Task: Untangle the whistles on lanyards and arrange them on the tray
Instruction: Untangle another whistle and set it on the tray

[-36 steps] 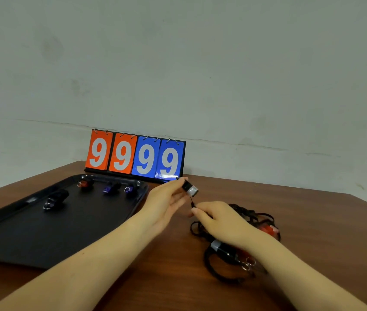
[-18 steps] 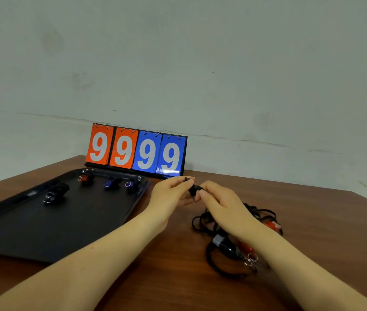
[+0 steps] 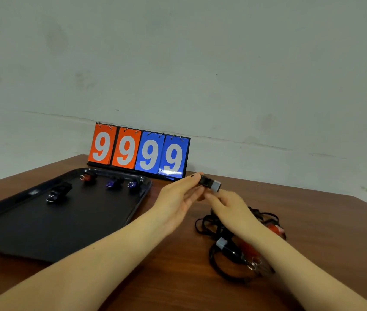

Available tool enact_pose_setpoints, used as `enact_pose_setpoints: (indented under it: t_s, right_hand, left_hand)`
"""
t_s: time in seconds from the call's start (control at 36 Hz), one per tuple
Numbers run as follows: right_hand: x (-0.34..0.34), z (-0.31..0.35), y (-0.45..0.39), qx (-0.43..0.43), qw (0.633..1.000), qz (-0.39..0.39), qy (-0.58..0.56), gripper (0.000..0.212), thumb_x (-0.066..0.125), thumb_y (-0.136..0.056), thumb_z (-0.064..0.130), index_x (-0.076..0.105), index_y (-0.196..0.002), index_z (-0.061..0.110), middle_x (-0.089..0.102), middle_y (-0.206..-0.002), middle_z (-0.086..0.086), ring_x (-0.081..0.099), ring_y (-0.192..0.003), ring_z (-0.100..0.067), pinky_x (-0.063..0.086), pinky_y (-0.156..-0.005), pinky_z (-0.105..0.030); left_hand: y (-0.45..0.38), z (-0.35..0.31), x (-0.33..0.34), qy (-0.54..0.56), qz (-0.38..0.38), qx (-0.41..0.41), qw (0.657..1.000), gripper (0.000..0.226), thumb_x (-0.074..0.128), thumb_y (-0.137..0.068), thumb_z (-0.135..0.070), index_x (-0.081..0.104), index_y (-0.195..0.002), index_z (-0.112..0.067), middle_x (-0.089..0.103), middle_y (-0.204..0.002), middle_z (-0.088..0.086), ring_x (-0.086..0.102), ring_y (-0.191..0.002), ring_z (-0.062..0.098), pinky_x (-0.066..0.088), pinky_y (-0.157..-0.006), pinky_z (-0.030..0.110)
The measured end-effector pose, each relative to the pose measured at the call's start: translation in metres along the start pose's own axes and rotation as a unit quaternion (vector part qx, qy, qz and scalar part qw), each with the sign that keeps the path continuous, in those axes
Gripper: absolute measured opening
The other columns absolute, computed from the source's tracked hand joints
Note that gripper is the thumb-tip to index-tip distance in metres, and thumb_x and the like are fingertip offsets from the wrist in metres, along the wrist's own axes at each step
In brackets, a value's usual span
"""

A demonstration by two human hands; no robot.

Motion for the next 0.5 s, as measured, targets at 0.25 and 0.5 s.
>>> enact_pose_setpoints:
  t_s: [0.25,0.5]
  right_hand:
    - [0.009,0.014,0.009,-0.049,0.996,0.072,0.019,0.027,0.043,-0.101,0.030,0.069,-0.097,0.023,0.046,-0.050,0.010,0.045,-0.047,-0.001,0.035,-0.051,-0.014]
    - [-0.015,0.008,-0.002,0.055,0.961,-0.084,-0.256,0.032,0.045,-0.100,0.025,0.060,-0.075,0.011,0.028,-0.051,0.001,0.023,-0.043,-0.012,0.019,-0.047,-0.027]
  left_hand:
    - [-0.012,0.002,-0.015,-0.202,-0.111,0.060,0.971,0.020,0.070,-0.086,-0.015,0.074,-0.105,-0.014,0.074,-0.101,0.003,0.068,-0.100,0.017,0.053,-0.094,0.034]
    - [-0.012,-0.007,-0.015,-0.272,-0.092,0.079,0.955,0.022,0.070,-0.086,-0.016,0.074,-0.107,-0.015,0.072,-0.105,0.001,0.064,-0.106,0.014,0.053,-0.092,0.026]
Point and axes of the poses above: each hand's wrist, its own y-axis away from the middle knuckle, its own x-axis out of the palm, z = x × y, the point moved 1 cm from there along -y, towards the middle knuckle
